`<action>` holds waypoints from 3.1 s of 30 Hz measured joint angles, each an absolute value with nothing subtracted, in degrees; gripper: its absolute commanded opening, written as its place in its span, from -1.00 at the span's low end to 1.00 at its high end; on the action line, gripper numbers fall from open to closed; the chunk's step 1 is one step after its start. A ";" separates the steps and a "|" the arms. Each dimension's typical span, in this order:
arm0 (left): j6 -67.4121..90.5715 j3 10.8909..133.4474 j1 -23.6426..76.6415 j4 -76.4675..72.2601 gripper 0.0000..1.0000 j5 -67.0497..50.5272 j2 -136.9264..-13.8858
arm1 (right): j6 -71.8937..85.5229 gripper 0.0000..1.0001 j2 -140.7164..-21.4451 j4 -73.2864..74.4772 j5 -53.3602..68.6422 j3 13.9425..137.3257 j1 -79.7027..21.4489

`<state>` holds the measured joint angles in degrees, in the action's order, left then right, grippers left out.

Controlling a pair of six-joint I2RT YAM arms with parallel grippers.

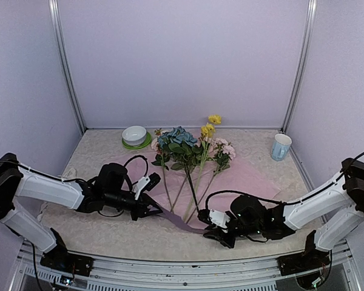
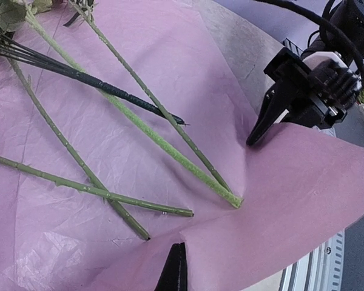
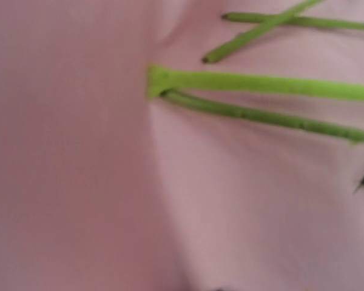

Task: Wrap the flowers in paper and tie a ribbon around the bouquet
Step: Fold the bottom corner of the flattened wrapping paper at the center of the board.

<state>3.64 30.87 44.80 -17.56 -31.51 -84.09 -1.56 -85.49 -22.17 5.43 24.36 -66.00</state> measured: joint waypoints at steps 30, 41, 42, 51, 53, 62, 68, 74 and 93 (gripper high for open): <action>10.85 39.24 42.17 -16.14 -1.00 -31.86 -96.29 | 15.14 -0.91 -88.20 7.05 38.28 38.28 -40.64; 9.13 46.39 39.53 -7.64 -1.00 -32.34 -104.68 | 14.81 -0.38 -92.44 11.77 32.03 40.49 -35.44; 8.88 47.18 39.31 -6.42 -1.00 -32.60 -105.21 | 14.68 -0.38 -92.44 12.16 30.96 40.97 -35.44; 9.08 50.04 38.26 -3.64 -0.97 -36.01 -107.74 | 14.94 -0.24 -82.76 21.80 12.01 45.58 -40.84; 9.10 50.09 38.26 -3.33 -0.97 -36.14 -107.74 | 15.05 -0.29 -80.82 23.05 5.54 48.88 -45.56; 9.17 51.27 38.26 -1.41 -0.83 -36.53 -108.18 | 15.07 -0.79 -83.33 5.65 12.58 47.13 -54.46; 8.97 52.42 38.30 0.23 -0.25 -37.17 -108.03 | 17.47 -0.88 -93.25 1.52 15.09 44.34 -50.22; 9.21 51.55 39.38 3.20 0.22 -23.20 -101.69 | 18.35 -0.89 -94.00 1.21 14.85 40.82 -48.16; 1.85 57.01 49.12 10.09 -0.63 -8.32 -104.31 | 20.56 -0.89 -94.19 -0.86 15.03 39.83 -48.18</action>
